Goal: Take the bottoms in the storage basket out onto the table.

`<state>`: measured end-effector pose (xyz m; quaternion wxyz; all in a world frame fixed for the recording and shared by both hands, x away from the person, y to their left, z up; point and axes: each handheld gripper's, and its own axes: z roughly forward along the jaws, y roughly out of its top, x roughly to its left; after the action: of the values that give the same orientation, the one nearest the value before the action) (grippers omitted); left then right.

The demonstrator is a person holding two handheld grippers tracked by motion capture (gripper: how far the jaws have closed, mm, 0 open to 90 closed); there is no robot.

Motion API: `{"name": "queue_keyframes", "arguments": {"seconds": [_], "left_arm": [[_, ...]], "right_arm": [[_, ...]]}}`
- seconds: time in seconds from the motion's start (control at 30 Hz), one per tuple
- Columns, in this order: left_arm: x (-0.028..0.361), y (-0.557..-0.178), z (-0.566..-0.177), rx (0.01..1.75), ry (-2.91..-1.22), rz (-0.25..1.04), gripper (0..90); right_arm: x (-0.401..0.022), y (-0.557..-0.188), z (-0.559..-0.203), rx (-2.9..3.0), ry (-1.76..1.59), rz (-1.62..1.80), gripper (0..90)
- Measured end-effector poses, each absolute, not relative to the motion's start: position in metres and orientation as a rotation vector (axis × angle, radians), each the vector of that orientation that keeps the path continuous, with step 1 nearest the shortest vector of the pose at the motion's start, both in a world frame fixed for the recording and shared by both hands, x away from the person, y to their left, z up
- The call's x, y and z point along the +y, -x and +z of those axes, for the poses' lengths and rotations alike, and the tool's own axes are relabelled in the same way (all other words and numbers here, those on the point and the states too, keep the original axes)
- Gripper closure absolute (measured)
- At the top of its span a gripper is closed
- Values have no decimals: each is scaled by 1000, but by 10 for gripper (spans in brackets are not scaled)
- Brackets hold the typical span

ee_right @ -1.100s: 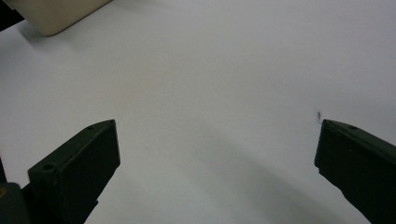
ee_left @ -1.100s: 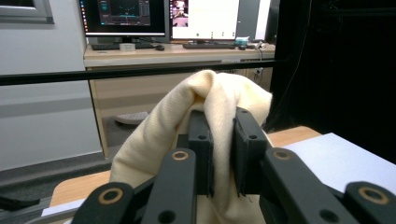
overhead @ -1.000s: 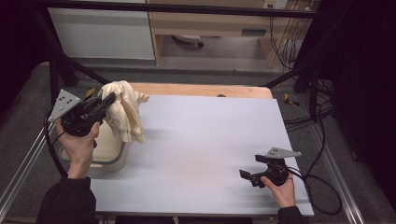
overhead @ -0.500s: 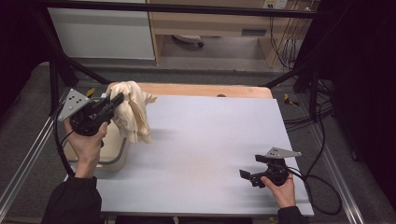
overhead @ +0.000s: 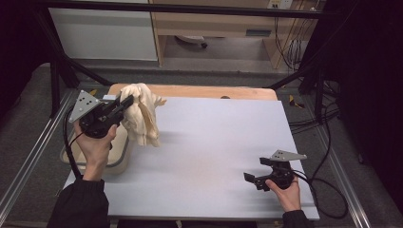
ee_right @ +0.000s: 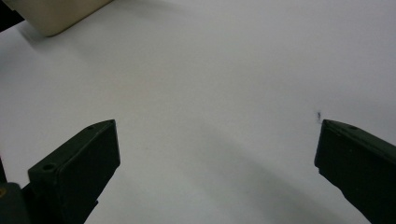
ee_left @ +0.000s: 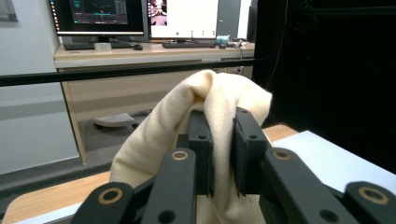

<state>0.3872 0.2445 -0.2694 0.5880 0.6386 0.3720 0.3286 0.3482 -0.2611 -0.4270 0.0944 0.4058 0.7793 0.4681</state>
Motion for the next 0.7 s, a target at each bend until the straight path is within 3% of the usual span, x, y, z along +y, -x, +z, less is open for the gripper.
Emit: {"name": "queue_keyframes", "arguments": {"seconds": [0.7], "left_arm": [[220,-388,-272,828,-1512,730,795]], "right_arm": [[-261,-348,-427,2309,-1200,1389,5]]}}
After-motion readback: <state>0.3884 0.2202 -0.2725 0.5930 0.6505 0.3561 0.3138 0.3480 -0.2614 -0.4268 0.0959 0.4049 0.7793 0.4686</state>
